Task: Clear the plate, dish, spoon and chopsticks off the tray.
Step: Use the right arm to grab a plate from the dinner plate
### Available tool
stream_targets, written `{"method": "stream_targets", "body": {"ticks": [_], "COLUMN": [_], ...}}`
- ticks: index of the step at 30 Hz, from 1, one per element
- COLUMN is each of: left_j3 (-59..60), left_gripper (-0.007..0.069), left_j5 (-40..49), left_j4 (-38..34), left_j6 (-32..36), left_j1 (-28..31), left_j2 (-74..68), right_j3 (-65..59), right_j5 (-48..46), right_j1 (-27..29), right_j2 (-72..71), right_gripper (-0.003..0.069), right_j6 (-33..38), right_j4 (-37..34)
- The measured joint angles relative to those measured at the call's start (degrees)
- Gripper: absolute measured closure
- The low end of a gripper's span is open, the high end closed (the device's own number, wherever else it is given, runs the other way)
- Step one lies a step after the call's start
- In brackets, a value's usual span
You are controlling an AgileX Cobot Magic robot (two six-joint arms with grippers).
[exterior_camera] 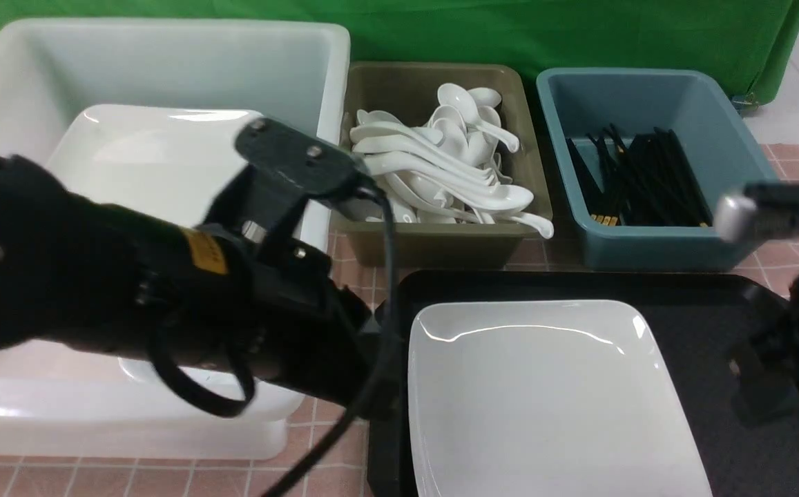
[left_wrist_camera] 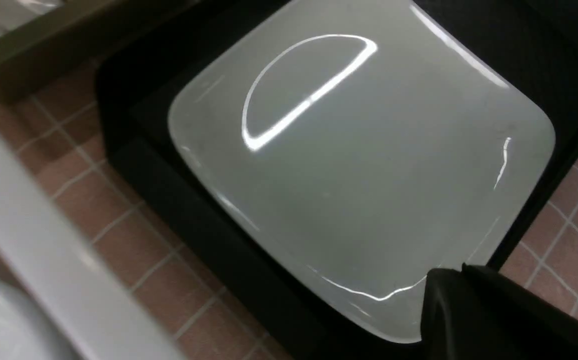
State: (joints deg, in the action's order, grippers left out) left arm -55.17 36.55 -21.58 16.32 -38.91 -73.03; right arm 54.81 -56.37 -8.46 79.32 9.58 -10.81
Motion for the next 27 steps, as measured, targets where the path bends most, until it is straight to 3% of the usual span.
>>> {"method": "stream_targets", "body": {"ticks": [1, 3, 4, 6, 11, 21, 23, 27], "left_j3": [-0.3, -2.2, -2.3, -4.3, -6.5, -6.7, -6.7, -6.7], "left_gripper": [0.0627, 0.0627, 0.0627, 0.0627, 0.0627, 0.0627, 0.0627, 0.0627], "left_j5": [0.0, -0.2, -0.2, 0.6, 3.5, 3.6, 3.6, 3.6], "left_j4": [0.0, 0.2, 0.2, 0.4, 0.6, 1.7, 1.8, 1.9], "left_j6": [0.0, 0.1, 0.1, 0.2, 0.2, -0.3, -0.9, -1.8], "left_j1": [-0.5, -3.6, -4.0, -6.6, -9.0, -9.3, -9.3, -9.3], "left_j2": [-0.6, -4.2, -4.8, -8.4, -14.0, -15.1, -15.1, -15.1], "right_j3": [-0.6, -7.9, -8.8, -12.9, -16.4, -16.4, -16.2, -15.7], "right_j5": [0.2, 4.4, 5.3, 10.6, 18.3, 24.1, 24.1, 24.1], "right_j1": [0.3, 2.6, 2.7, 3.1, 3.1, 3.1, 3.2, 3.3], "right_j2": [0.0, 0.0, 0.0, -0.1, 2.0, 11.9, 12.9, 14.2], "right_gripper": [0.0582, 0.0451, 0.0439, 0.0312, 0.0210, 0.0216, 0.0254, 0.0415], "right_j6": [0.0, 0.0, 0.0, 0.0, -0.3, 0.0, 0.1, 0.8], "right_j4": [-0.2, -2.9, -3.3, -4.8, -6.6, -11.7, -12.5, -15.0]}}
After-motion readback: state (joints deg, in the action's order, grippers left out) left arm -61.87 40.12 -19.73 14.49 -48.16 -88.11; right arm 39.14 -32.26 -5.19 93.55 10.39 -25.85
